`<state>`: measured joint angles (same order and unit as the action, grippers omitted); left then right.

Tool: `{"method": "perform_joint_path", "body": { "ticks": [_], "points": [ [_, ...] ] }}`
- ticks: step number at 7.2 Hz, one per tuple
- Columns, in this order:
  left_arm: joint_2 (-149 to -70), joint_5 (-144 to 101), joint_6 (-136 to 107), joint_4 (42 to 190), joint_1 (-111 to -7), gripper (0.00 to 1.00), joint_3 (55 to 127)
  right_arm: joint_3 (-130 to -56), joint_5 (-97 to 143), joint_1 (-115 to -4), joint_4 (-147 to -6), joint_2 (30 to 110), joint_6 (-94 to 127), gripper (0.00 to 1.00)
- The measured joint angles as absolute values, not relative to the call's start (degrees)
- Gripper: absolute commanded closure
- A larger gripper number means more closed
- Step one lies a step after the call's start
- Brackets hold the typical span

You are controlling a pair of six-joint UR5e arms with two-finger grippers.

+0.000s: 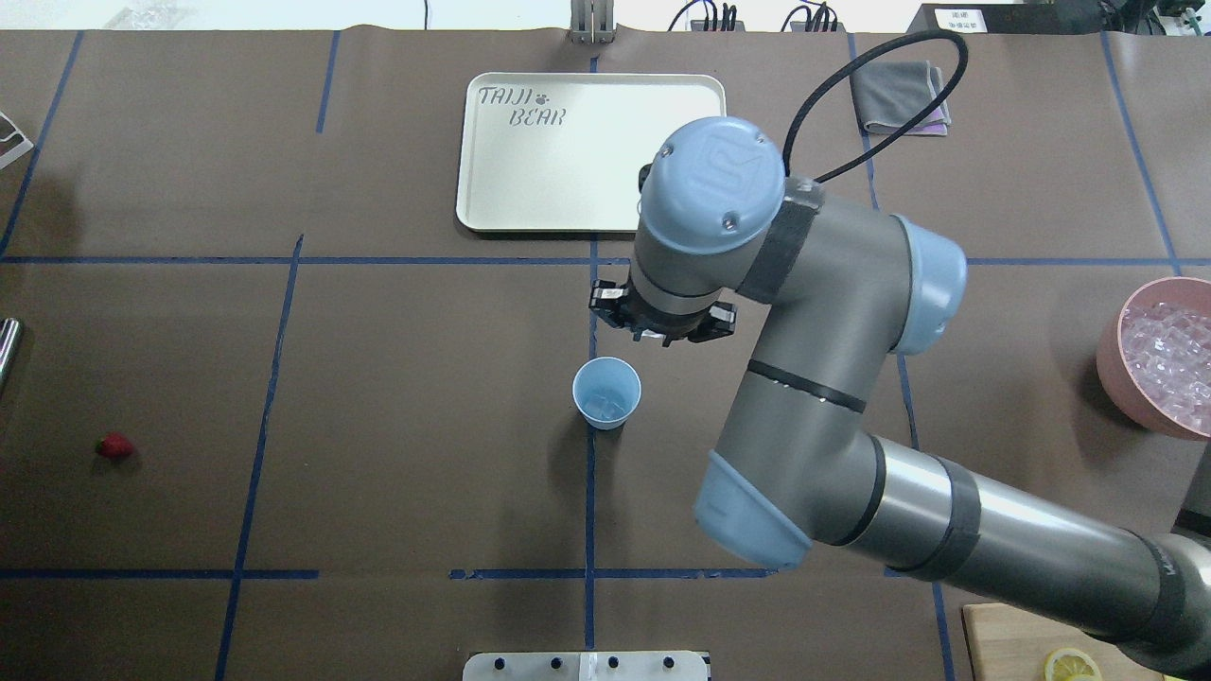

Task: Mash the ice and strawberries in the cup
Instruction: 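Carry the ice cube over the light blue cup, then open the right gripper to drop the ice cube into the cup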

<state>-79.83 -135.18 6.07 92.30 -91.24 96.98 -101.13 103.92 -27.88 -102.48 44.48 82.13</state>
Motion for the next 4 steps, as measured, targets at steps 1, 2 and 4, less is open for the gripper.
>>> {"method": "perform_joint_path", "body": {
  "ticks": [1,2,4],
  "points": [
    [-79.81,-135.18,6.06,92.26,-91.23,0.00,96.96,-99.44,102.77,-26.56,-102.38,43.21,83.36,0.94],
    [-79.81,-135.18,6.06,92.22,-91.23,0.00,96.95,-98.62,102.20,-25.94,-102.33,42.75,83.86,0.55],
    [-79.81,-135.17,6.06,92.20,-91.17,0.00,96.94,-98.19,101.87,-25.44,-102.31,42.91,83.58,0.01]
  ]
}}
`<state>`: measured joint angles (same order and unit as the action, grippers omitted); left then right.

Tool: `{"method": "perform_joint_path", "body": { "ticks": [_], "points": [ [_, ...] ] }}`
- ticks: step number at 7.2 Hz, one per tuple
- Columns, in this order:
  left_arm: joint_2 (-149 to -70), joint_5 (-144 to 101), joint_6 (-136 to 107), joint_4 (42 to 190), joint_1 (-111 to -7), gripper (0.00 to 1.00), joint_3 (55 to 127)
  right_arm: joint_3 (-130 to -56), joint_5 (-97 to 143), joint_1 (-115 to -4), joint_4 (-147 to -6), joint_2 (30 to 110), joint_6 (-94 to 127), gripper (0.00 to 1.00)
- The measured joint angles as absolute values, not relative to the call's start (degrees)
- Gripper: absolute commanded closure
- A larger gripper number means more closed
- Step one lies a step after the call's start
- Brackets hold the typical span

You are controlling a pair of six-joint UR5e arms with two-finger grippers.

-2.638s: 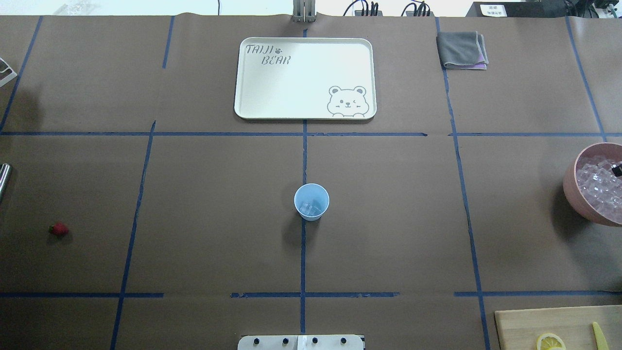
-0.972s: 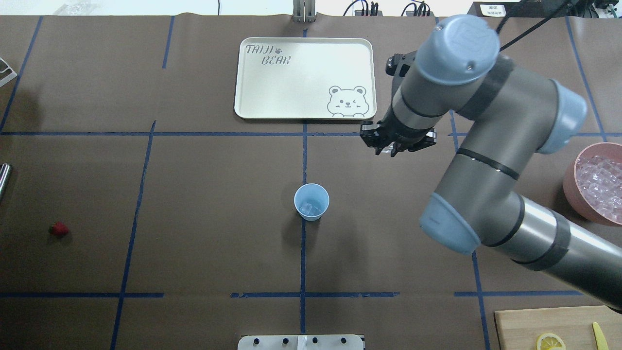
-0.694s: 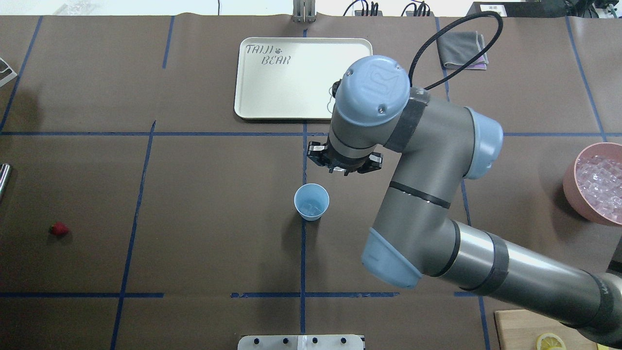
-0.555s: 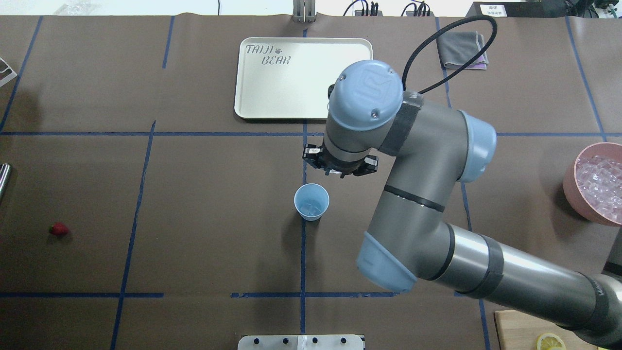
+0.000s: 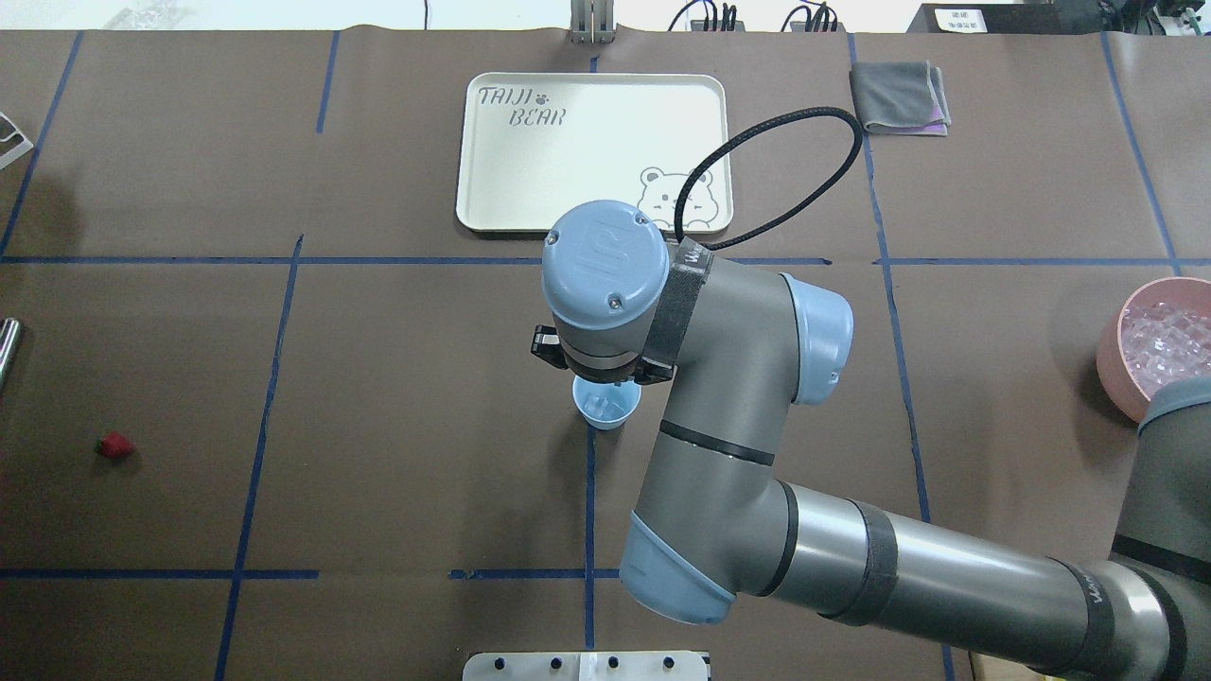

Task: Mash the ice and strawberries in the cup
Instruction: 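Open the right gripper to drop the ice cube into the cup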

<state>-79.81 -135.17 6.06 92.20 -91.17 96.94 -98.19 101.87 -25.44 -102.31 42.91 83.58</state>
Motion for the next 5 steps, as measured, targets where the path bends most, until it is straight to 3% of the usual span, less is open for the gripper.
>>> {"method": "perform_joint_path", "body": {
  "ticks": [5],
  "points": [
    [-79.80,-135.16,6.03,92.26,-91.14,0.00,96.93,-98.57,102.38,-25.86,-102.32,43.16,82.31,0.01]
  ]
}}
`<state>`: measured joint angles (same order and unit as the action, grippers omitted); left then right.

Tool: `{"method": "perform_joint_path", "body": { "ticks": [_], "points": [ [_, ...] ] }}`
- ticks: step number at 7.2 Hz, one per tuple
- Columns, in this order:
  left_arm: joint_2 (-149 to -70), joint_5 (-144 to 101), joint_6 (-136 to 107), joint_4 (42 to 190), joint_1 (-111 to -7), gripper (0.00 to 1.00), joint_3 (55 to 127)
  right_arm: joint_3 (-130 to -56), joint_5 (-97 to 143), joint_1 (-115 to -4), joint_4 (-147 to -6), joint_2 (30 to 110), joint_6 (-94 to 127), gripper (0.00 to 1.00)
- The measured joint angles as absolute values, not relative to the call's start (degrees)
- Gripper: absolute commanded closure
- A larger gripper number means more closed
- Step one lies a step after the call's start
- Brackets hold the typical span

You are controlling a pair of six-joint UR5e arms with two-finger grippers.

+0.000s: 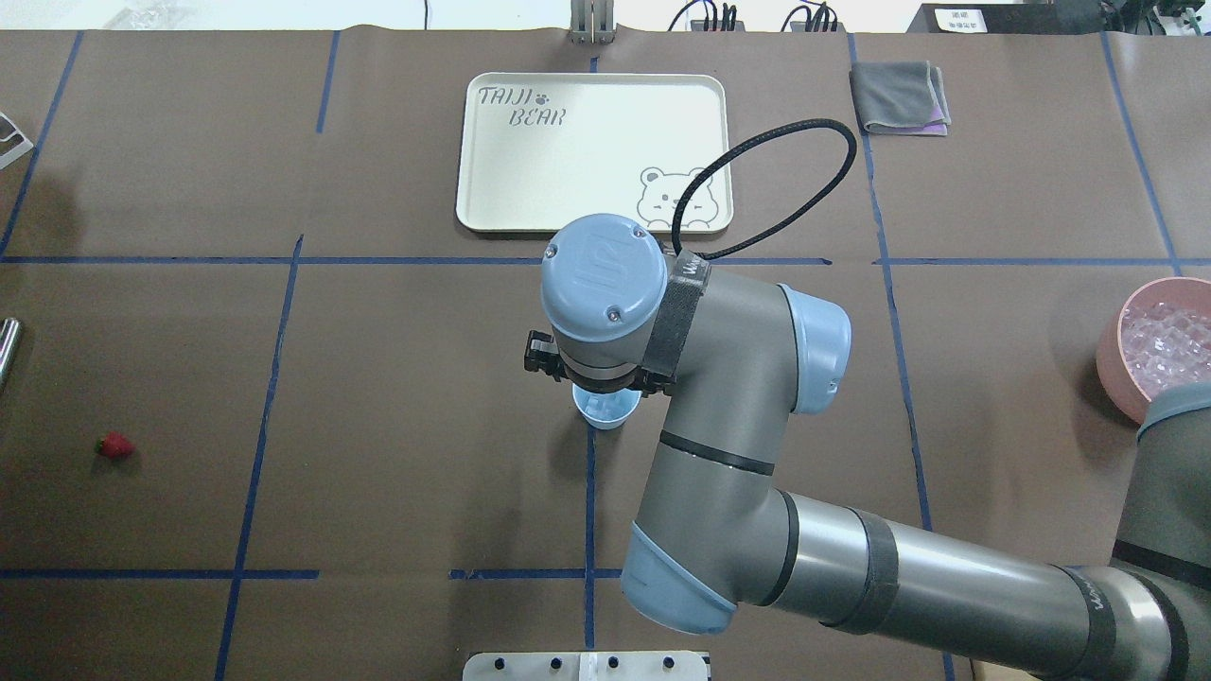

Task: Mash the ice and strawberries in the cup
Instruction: 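Open the right gripper to drop the ice cube into the cup, then move the right gripper back toward the pink bowl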

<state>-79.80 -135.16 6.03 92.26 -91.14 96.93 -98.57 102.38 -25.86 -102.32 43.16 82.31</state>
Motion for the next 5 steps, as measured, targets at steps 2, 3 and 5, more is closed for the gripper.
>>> {"method": "perform_joint_path", "body": {
  "ticks": [2,3,5],
  "points": [
    [-80.11,-134.96,5.89,92.16,-91.11,0.00,96.75,-98.66,107.35,-32.16,-102.46,43.66,77.28,0.01],
    [-80.34,-134.86,5.68,91.93,-91.03,0.00,96.69,-98.62,110.95,-36.36,-102.52,44.71,72.53,0.01],
    [-81.01,-134.69,5.50,91.57,-90.76,0.00,96.65,-98.93,118.18,-45.72,-102.62,49.43,59.65,0.01]
  ]
}}
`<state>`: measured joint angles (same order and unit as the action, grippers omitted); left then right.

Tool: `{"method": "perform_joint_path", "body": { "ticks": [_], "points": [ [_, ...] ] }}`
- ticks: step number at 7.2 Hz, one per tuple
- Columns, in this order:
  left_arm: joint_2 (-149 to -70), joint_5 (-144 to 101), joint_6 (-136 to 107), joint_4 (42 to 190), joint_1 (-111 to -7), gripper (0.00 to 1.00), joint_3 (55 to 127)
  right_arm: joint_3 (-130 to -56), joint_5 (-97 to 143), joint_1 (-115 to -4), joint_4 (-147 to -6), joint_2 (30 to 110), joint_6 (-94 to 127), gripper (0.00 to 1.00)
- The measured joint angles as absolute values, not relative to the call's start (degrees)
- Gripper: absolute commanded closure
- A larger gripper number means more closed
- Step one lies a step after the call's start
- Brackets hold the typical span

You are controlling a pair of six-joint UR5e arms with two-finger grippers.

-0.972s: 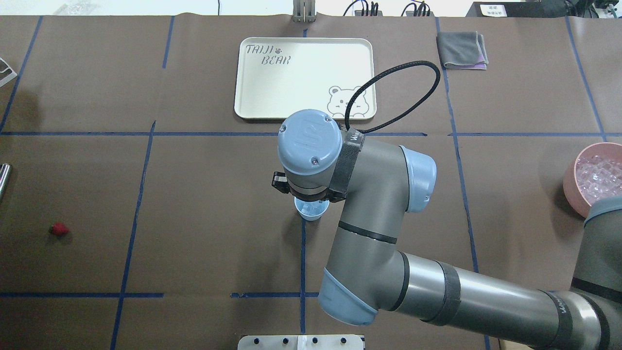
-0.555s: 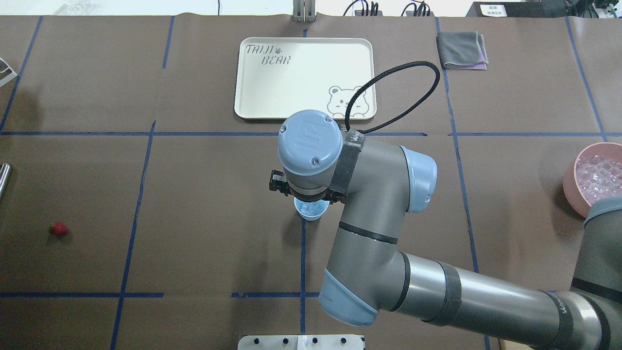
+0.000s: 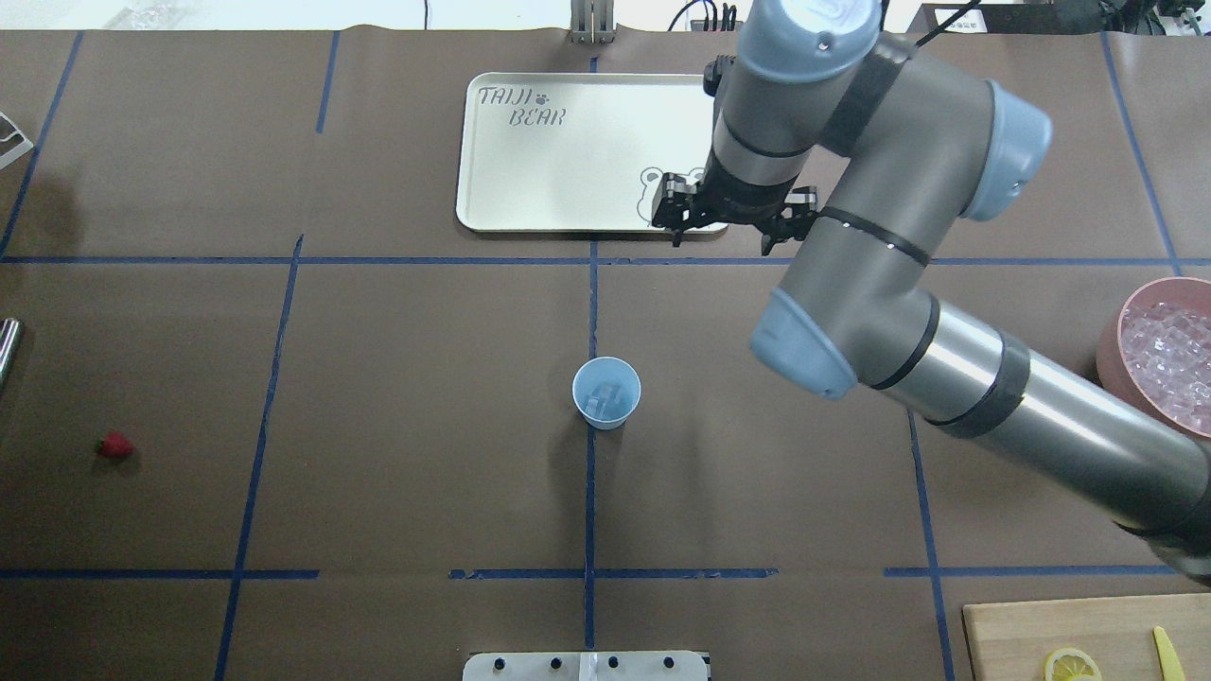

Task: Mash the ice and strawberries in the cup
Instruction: 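Move the right gripper back toward the pink bowl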

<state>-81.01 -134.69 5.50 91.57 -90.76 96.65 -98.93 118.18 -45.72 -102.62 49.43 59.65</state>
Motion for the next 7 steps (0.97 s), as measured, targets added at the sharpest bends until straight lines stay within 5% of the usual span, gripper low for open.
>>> {"method": "perform_joint_path", "body": {
  "ticks": [7],
  "points": [
    [-81.99,-134.71,5.26,91.46,-89.56,0.00,96.75,-104.54,132.61,-78.24,-102.28,82.62,-1.71,0.01]
  ]
}}
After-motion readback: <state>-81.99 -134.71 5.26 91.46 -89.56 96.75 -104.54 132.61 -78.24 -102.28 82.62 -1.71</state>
